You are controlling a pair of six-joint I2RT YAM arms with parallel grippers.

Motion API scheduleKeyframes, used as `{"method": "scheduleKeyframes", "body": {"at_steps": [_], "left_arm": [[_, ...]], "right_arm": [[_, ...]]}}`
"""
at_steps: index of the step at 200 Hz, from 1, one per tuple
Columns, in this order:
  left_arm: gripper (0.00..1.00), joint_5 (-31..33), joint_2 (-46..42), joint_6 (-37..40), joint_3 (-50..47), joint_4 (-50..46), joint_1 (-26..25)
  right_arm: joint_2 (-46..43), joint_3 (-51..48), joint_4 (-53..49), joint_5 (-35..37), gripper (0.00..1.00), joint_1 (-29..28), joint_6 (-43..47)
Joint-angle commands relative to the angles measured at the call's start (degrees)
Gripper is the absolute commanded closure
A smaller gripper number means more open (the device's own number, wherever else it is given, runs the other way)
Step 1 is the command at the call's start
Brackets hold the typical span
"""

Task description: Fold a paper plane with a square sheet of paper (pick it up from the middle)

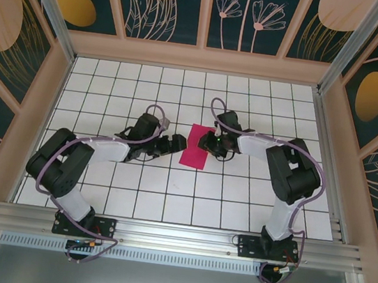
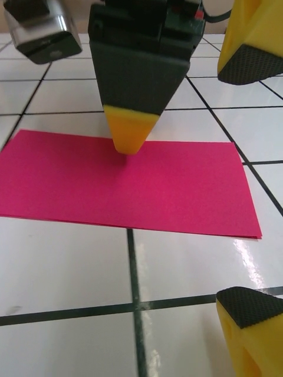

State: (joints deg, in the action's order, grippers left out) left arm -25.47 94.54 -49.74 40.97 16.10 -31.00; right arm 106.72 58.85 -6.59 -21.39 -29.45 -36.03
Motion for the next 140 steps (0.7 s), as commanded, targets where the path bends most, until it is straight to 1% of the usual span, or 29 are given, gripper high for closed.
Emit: {"method": "scheduleKeyframes", "body": {"at_steps": [1, 52, 116, 132, 140], "left_arm": [[0.11, -1.23, 1.57, -5.38, 2.22, 0.59, -1.05], [0.13, -1.78, 3.28, -8.0, 3.8, -1.12, -3.23], [0.14, -3.71, 7.71, -8.6, 6.65, -1.94, -4.43], [0.15, -4.2, 8.0, -9.13, 6.63, -0.87, -4.5], [0.19, -4.71, 8.06, -9.57, 6.52, 0.15, -4.44]], "right_arm": [[-0.84, -2.74, 1.22, -2.62, 0.68, 1.26, -2.06], [0.02, -7.82, 6.53, -6.38, 0.7, 3.95, -4.22], [0.16, -9.14, 7.51, -7.34, 0.7, 4.75, -3.85], [0.22, -9.21, 7.84, -7.53, 0.7, 4.75, -3.83], [0.21, -9.19, 8.12, -7.81, 0.7, 4.74, -3.82]]}}
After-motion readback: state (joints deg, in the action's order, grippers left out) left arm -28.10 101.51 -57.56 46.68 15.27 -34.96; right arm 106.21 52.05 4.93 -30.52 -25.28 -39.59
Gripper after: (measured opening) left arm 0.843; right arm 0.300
